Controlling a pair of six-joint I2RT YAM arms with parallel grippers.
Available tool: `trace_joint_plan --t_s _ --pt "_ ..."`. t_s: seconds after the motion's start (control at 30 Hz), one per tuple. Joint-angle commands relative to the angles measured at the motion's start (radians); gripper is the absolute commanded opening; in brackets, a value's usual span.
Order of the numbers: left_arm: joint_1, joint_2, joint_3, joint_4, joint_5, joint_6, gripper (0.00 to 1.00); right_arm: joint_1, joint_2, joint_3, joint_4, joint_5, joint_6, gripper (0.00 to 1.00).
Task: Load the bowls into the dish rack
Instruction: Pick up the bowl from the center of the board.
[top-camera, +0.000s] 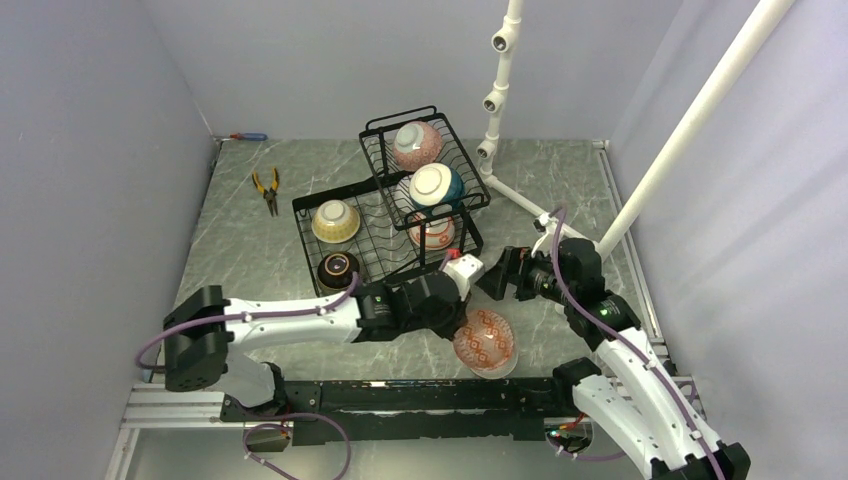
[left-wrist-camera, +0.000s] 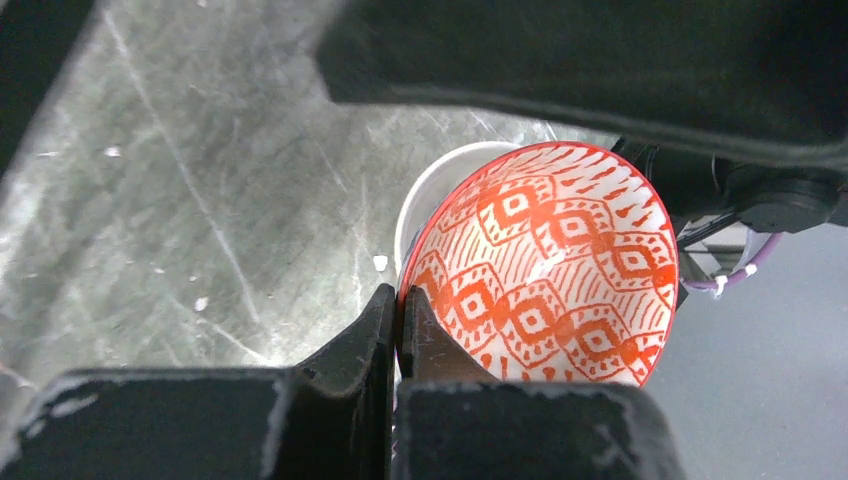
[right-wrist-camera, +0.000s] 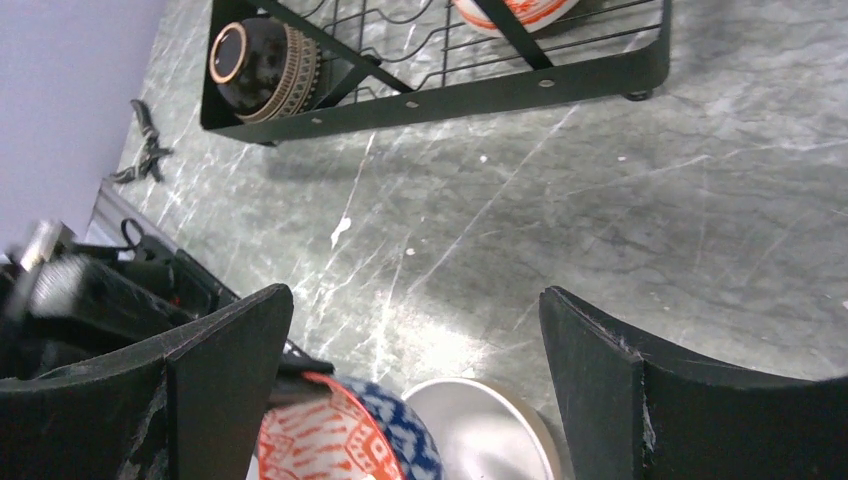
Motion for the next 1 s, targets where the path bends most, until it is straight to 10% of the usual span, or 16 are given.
trace_joint_plan --t_s 0.0,0.5,0.97 --pt "0.037 -0.106 0.019 -0.039 -0.059 -0.027 0.03 0.003 -0.004 0.039 0.027 -0.111 -0.030 0.98" --pt "0.125 -0.220 0.011 -0.211 -0.205 -0.099 0.03 0.011 0.152 -0.020 0.198 -0.358 -0.002 0.91" --pt "0.129 -0.202 0.090 -0.236 -0.211 -0.053 0.03 0.117 0.293 0.002 0.243 -0.337 -0.039 0.58"
